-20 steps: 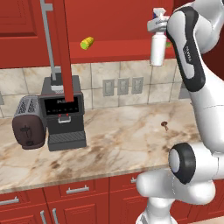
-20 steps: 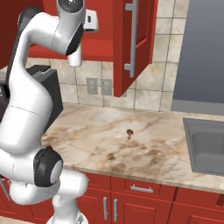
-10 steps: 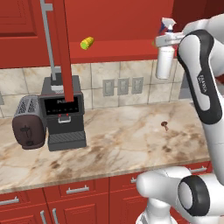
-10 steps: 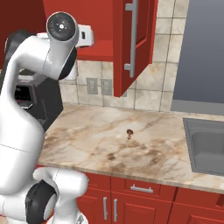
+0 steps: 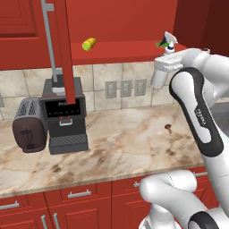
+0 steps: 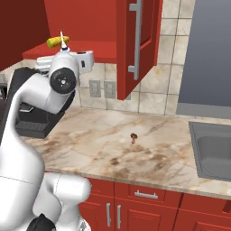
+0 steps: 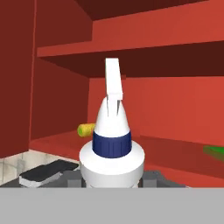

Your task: Pick the spray and sponge from the cabinet and place them on the counter.

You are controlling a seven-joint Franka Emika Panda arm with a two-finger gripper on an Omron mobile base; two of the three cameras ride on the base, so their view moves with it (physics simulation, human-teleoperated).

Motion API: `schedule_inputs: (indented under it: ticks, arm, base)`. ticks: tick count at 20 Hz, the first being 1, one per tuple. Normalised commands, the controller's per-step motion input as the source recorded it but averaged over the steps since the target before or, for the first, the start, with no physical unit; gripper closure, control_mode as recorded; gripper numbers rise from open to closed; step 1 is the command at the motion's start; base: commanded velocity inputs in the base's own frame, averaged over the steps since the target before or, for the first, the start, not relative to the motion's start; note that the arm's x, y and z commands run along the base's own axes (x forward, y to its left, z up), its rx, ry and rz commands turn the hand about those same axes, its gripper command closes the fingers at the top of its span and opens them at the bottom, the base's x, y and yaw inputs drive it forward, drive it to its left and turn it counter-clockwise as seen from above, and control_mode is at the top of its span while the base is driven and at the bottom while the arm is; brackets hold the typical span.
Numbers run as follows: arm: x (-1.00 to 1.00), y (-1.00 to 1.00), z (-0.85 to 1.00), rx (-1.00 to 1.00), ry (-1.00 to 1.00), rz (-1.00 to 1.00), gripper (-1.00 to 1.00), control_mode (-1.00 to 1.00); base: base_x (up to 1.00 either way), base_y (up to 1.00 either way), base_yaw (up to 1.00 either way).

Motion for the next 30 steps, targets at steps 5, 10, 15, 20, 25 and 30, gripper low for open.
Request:
schedule_inputs:
  ticks: [5, 10, 15, 20, 25, 30]
  arm:
    - [-0.31, 0.01, -0.03, 0.01, -0.09, 0.03, 1.00, -1.00]
    - [-0.48, 0.00, 0.00, 0.00, -0.01, 0.04, 1.00, -1.00]
    - [-0.58, 0.00, 0.00, 0.00, 0.00, 0.07, 1.00, -1.00]
    - [-0.62, 0.00, -0.05, 0.00, 0.00, 0.08, 1.00, -1.00]
    - [-0.50, 0.00, -0.15, 0.00, 0.00, 0.07, 1.00, -1.00]
    - [-0.42, 0.00, -0.16, 0.00, 0.00, 0.06, 1.00, -1.00]
  base:
    - [0.00, 0.00, 0.00]
    - [0.00, 0.00, 0.00]
    - [0.00, 0.00, 0.00]
    - [0.00, 0.00, 0.00]
    - [0.00, 0.00, 0.00]
    - [0.00, 0.00, 0.00]
